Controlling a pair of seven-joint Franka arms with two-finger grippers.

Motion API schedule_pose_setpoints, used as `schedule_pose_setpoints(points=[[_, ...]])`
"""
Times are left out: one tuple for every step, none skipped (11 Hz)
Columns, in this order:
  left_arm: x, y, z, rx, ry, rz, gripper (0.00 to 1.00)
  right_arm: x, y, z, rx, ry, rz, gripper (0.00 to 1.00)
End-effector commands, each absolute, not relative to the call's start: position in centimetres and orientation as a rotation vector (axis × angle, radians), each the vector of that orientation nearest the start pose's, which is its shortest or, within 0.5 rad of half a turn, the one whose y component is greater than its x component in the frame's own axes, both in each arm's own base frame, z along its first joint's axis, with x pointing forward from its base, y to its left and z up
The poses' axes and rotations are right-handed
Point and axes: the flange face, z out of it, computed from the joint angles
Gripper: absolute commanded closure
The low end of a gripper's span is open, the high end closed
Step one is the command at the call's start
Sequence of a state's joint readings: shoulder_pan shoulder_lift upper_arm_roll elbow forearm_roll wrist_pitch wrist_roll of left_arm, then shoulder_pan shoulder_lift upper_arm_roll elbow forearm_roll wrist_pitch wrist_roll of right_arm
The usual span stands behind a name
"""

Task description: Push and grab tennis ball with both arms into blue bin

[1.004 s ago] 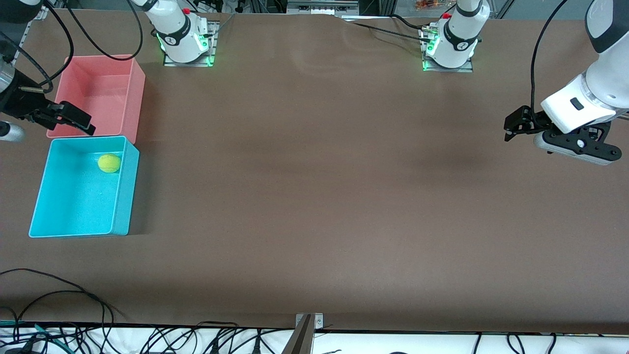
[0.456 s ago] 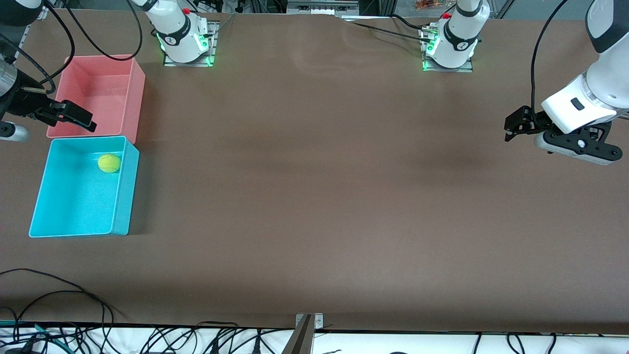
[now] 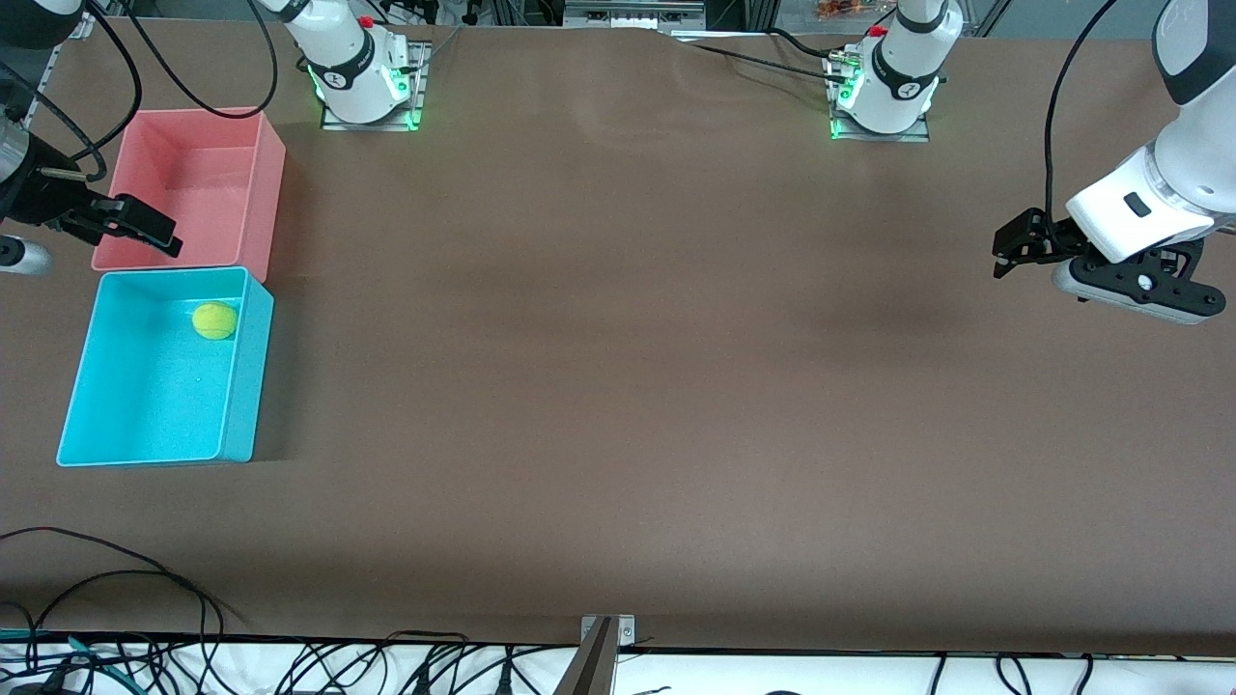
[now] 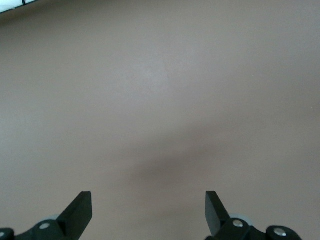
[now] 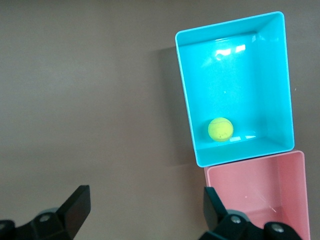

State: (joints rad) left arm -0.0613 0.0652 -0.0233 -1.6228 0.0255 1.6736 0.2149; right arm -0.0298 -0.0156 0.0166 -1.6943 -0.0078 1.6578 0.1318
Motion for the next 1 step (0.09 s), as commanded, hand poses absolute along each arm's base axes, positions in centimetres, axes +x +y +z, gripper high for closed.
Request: schedule_pose_setpoints(points=[[57.83,-4.47,57.47,-3.082,0.454,0.029,0.0,54.72,-0.96,58.71,-3.175,0.217,0.043,0.0]])
